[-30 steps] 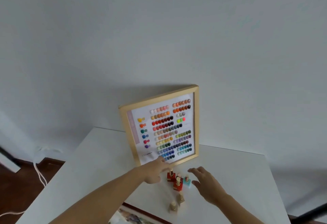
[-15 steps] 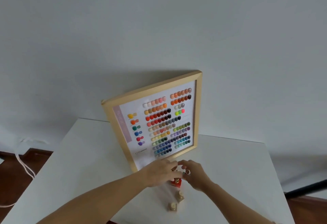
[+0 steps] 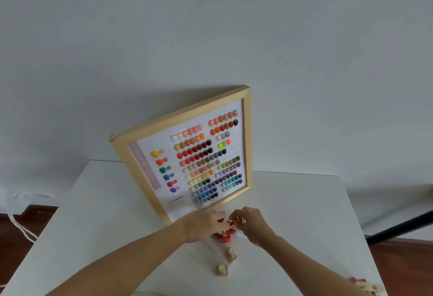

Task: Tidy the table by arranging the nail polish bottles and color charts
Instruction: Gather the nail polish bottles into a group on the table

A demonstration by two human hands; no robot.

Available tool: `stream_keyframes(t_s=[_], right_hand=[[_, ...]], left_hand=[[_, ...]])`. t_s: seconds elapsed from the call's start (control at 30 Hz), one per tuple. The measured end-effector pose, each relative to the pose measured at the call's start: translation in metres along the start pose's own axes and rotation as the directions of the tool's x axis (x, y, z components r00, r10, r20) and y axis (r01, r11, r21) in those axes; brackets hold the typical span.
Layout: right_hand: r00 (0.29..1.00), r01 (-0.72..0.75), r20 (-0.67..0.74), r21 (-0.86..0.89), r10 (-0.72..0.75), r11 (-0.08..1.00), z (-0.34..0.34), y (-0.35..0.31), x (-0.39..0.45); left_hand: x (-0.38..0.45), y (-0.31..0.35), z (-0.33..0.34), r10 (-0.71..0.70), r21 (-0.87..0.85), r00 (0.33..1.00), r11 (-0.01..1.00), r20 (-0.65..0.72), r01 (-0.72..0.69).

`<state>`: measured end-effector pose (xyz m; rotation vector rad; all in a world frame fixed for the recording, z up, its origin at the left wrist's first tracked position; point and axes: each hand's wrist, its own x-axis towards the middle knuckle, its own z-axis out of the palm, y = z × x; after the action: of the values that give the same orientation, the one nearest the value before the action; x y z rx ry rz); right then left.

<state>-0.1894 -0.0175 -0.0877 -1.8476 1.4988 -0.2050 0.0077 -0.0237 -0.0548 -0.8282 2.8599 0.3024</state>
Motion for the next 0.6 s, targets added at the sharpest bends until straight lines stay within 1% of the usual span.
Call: stream_keyframes(t_s=[0.07,0.13,0.27,0.37,0.47,0.6], right_hand=[[0.999,-0.039,-0.026,0.03,0.04,0.999,-0.01,0.006,-0.007],[0.994,-0.076,-0.069,0.05,0.079,0.996,-0.025,0.016,-0.017],[0.972,-0.144,-0.178,0.075,0.155,0.987,-0.066,0.043,-0.051],[0.946,-0.2,-0.243,0.077,0.213,0.977,-0.096,0.069,-0.086],[0.911,-0.269,-0.302,0.08,0.281,0.96,-0.12,0.098,-0.123],[0.884,-0.352,-0.313,0.045,0.347,0.935,-0.137,0.132,-0.168]], left_hand=[[0.002,0.0,-0.003,-0.076,-0.032,0.997,0.997,0.002,0.076],[0.009,0.0,-0.007,-0.123,-0.019,0.992,0.992,0.002,0.123],[0.035,0.01,-0.03,-0.143,0.039,0.99,0.989,-0.011,0.144],[0.063,0.031,-0.047,-0.13,0.028,0.991,0.991,-0.044,0.131],[0.097,0.064,-0.055,-0.072,0.024,0.996,0.997,-0.051,0.073],[0.147,0.117,-0.053,-0.026,-0.001,0.997,1.0,-0.072,0.026]])
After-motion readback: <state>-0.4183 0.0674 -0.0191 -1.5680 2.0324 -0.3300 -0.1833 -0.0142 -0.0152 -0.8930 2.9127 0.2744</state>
